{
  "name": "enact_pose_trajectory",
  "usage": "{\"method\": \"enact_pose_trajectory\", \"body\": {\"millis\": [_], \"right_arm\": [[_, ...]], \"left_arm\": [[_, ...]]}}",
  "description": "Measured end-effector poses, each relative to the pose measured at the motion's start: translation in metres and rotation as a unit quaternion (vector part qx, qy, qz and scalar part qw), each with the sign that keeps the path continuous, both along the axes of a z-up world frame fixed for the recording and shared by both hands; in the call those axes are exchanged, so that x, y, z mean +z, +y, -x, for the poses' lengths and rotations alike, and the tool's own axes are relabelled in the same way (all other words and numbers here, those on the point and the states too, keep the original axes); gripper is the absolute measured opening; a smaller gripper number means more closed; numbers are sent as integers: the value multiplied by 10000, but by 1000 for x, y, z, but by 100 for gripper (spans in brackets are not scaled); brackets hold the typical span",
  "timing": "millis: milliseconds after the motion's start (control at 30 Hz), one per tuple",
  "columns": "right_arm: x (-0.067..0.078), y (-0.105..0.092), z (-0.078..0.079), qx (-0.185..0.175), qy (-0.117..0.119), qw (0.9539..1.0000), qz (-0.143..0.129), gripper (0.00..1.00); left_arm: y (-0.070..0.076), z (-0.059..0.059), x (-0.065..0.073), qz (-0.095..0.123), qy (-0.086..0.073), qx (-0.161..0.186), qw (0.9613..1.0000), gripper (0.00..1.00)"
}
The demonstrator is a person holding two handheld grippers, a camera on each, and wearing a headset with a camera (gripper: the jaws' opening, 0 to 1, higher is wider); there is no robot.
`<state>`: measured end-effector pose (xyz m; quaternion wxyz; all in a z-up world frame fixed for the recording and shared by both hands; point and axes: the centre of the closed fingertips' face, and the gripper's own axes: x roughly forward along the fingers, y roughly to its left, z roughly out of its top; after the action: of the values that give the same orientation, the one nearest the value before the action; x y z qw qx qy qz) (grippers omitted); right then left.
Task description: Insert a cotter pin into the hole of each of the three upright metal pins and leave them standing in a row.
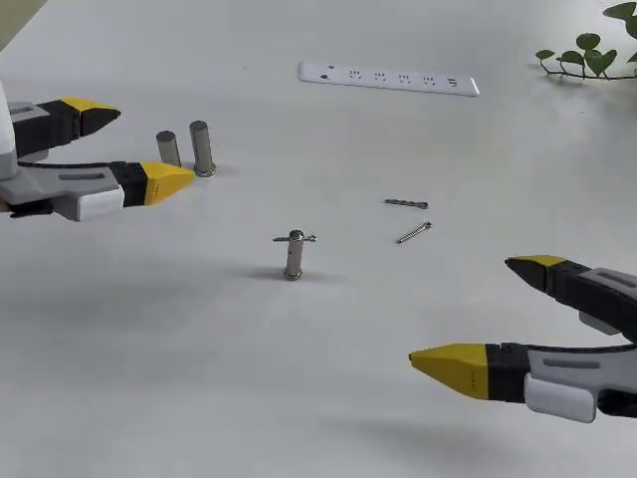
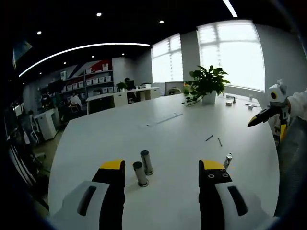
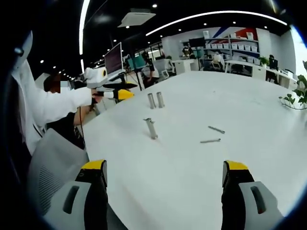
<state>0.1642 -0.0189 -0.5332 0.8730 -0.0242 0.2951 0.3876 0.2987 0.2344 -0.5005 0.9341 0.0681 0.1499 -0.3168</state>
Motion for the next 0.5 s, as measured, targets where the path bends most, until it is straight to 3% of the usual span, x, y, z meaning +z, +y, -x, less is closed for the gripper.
{"method": "enact_pose_trajectory", "body": {"millis": [100, 133, 267, 367, 500], "right_arm": [[-1, 0, 0, -36, 22, 10000, 2, 98], [0, 0, 0, -53, 23, 10000, -11, 98], [-1, 0, 1, -80, 75, 9999, -2, 98], [-3, -3, 0, -121, 110, 9999, 46, 98], [-3, -4, -1, -201, 155, 9997, 10, 98]], "left_arm": [[4, -12, -12, -155, 101, -45, 9998, 54], [7, -16, -19, -180, 266, -6, 9995, 54], [14, -33, -28, -186, 302, 131, 9993, 49], [23, -41, -40, -437, 352, 210, 9982, 44], [21, -47, -46, -517, 383, 135, 9978, 42]]}}
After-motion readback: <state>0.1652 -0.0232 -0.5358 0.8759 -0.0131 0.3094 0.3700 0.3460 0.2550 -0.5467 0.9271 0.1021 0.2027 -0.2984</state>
